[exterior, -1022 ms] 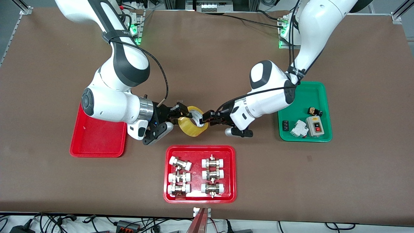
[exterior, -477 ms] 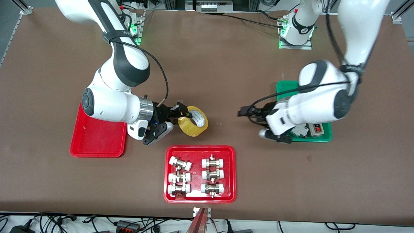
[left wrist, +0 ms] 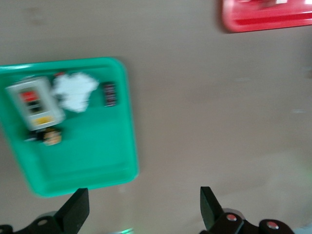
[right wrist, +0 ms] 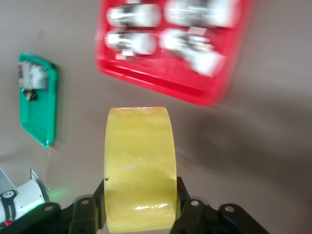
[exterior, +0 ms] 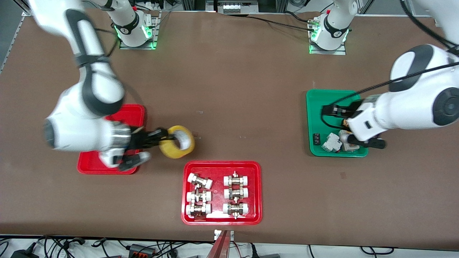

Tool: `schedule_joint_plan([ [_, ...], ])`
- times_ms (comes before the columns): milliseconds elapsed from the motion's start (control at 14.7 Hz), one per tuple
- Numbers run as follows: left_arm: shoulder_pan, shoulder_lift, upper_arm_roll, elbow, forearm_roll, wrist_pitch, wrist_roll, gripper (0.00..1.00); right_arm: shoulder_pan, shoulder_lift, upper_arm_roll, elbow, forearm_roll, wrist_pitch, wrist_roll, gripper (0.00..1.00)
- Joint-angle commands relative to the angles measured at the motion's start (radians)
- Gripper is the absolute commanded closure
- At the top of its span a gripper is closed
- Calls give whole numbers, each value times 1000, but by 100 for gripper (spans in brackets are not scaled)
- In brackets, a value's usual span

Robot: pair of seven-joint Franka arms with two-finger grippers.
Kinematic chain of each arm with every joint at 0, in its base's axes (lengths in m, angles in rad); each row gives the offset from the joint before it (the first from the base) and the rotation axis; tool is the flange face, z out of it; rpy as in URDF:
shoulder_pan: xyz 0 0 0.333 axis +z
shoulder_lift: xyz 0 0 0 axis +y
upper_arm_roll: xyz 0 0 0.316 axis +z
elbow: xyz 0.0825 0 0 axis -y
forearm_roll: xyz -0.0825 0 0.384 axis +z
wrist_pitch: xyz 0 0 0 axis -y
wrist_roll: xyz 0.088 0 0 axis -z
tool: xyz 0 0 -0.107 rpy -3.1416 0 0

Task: Left arm passes tape to right arm into tray
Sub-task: 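Lower the tape into the empty red tray with the right gripper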

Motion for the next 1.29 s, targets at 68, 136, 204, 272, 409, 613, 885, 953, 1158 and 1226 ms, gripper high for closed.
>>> schedule_joint_plan([
  [68, 1, -78, -12, -5, 222, -110, 14, 0, -213, 25, 27, -52, -6, -128, -12, 61],
  [136, 4, -78, -12, -5, 222, -124, 15, 0, -259, 43, 27, -61, -6, -156, -40, 61],
  [204, 8, -78, -15, -5, 222, -133, 14, 0, -302, 68, 27, -66, -6, -179, -86, 61],
  [272, 7, -81, -17, -10, 221, -134, 14, 0, -339, 92, 27, -66, -6, -202, -141, 61],
  [409, 11, -95, -26, -31, 173, -117, 12, 0, -398, 120, 27, -66, -11, -219, -230, 61],
  [613, 59, -145, -29, -115, 107, -8, 11, 0, -430, 160, 27, -66, -11, -224, -316, 61],
  [885, 59, -196, -32, -194, 92, 67, 23, 0, -461, 180, 27, -87, -12, -263, -373, 61],
  [953, 59, -196, -31, -193, 92, 67, 35, 0, -470, 180, 27, -108, -12, -264, -376, 61],
  [1158, 58, -191, -25, -173, 95, 60, 34, 0, -472, 185, 27, -110, -29, -241, -435, 61],
  [1226, 59, -185, -21, -147, 104, 45, 35, 0, -472, 188, 27, -110, -34, -222, -459, 61],
])
